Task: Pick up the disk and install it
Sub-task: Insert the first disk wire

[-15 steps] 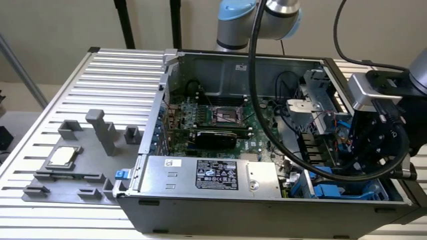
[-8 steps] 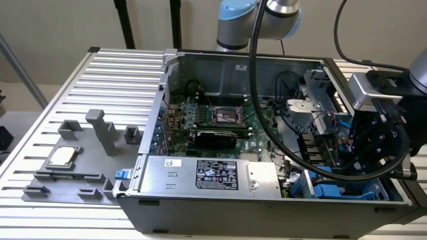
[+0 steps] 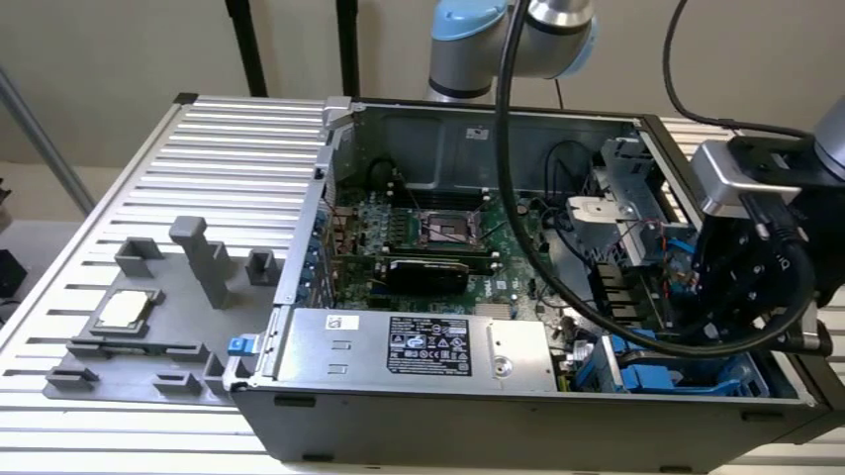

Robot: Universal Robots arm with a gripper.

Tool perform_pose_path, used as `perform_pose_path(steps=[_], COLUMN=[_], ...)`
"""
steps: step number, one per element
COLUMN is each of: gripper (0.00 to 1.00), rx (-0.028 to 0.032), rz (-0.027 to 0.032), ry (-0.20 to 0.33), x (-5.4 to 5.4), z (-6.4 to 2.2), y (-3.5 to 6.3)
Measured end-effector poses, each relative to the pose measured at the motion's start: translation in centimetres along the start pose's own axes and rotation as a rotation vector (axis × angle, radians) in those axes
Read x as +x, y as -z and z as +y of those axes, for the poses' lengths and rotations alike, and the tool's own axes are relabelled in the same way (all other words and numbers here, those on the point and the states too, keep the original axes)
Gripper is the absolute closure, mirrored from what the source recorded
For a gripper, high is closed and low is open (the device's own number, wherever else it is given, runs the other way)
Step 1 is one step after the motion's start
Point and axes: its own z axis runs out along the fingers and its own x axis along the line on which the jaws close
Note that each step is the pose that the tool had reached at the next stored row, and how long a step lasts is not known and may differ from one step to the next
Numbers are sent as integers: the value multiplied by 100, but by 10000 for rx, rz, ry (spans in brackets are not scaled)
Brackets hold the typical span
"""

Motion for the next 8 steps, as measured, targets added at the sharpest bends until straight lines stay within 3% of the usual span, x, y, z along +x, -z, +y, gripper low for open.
perform_pose_path(steps=[8], gripper=[0], rx=[0], rz=[-1], ry=[-3], x=[-10], z=[15], y=[295])
